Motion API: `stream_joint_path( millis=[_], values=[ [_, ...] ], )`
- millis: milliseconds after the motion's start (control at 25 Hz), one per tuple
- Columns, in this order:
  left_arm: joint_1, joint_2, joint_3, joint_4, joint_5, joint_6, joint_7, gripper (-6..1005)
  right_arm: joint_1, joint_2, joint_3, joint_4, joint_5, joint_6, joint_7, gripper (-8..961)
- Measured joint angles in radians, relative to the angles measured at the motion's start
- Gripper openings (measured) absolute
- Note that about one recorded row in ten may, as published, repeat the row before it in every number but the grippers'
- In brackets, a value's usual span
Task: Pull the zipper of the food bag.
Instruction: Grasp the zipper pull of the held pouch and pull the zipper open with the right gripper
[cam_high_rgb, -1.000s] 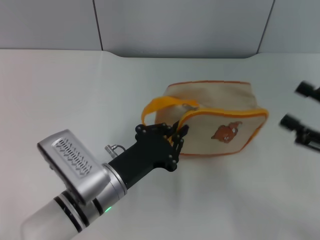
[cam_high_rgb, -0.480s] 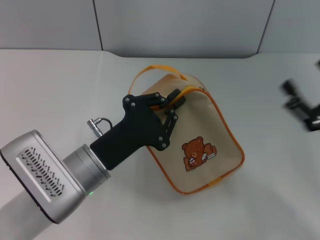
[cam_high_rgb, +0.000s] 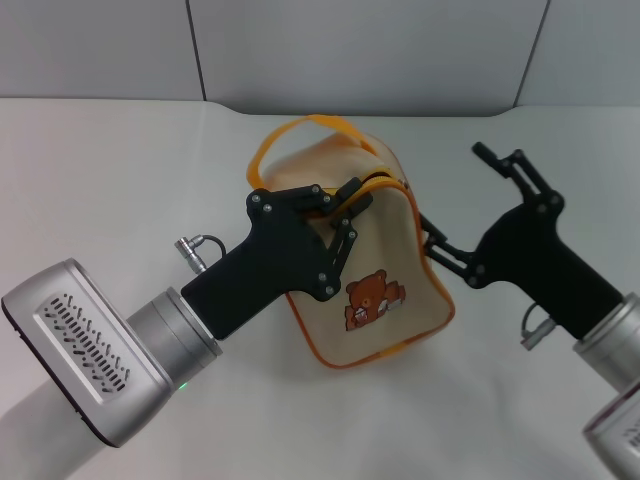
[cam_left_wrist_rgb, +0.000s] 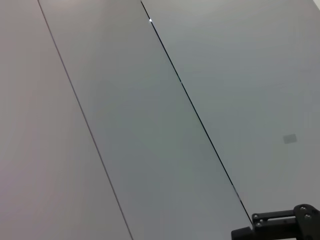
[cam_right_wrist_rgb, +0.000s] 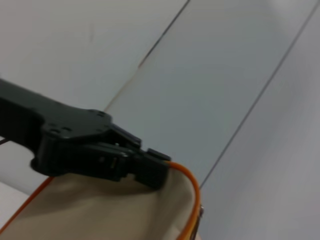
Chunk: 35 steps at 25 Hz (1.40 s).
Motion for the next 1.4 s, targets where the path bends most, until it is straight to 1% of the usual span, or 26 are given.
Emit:
stream_joint_path(
  millis=[160, 840, 960, 1160, 1400],
  values=[
    [0.0, 0.0, 0.002, 0.002, -0.001, -0.001, 0.0, 70, 0.022, 0.0, -0.001, 0.017, -0.01, 0.01, -0.043, 846],
    [-0.001, 0.0, 0.005, -0.005, 0.001, -0.001, 0.0, 71, 0.033, 0.002, 0.008, 0.042, -0.01, 0.003, -0.045, 835],
    [-0.002, -0.001, 0.006, -0.005, 0.002, -0.001, 0.0, 70, 0.032, 0.002, 0.003, 0.046, -0.011, 0.004, -0.061, 667],
    [-0.001, 0.0, 0.006, -0.005, 0.002, 0.0, 0.0, 67, 0.033, 0.002, -0.002, 0.064, -0.02, 0.011, -0.129, 461],
    [0.0, 0.0, 0.004, -0.004, 0.003, 0.002, 0.0, 56, 0.032, 0.003, -0.003, 0.066, -0.049, 0.028, -0.145, 169]
  ],
)
